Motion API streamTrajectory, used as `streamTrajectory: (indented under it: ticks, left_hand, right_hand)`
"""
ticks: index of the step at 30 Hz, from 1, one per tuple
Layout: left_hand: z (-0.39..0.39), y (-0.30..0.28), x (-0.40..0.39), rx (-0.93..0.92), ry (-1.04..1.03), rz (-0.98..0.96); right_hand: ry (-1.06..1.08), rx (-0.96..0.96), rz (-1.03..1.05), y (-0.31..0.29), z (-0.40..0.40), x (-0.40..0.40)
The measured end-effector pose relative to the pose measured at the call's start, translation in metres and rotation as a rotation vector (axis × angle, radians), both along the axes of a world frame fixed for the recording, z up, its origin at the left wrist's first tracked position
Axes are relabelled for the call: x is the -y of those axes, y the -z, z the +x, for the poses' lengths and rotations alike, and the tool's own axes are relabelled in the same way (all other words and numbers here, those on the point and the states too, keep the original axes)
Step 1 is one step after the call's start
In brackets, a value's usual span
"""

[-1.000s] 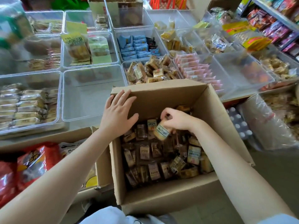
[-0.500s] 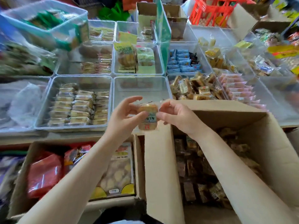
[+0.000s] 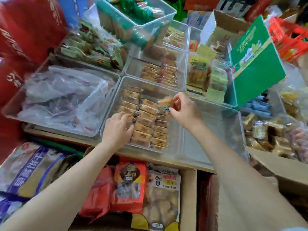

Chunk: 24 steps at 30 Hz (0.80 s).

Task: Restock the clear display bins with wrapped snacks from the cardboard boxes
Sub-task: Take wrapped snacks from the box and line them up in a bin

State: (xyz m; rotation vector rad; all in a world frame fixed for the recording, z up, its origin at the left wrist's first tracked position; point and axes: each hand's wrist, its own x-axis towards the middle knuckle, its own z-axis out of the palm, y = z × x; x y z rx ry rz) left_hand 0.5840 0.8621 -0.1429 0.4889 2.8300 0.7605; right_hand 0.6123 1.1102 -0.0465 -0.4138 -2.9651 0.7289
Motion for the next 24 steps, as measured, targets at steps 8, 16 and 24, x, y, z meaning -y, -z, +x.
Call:
streamTrajectory:
  ticks: [8, 16, 24]
  left_hand:
    - [-0.002, 0.022, 0.011, -0.099, 0.063, -0.115]
    - [-0.004, 0.023, 0.009, -0.071, 0.091, -0.154]
    - [-0.005, 0.021, 0.008, -0.091, 0.083, -0.155]
  right_hand:
    - [-0.186, 0.224, 0.437, 0.065, -0.116, 0.025]
    - [-0.222, 0.341, 0.289, 0.102, -0.135, 0.035]
    - [-0.292, 0.374, 0.397, 0.108, -0.104, 0.049]
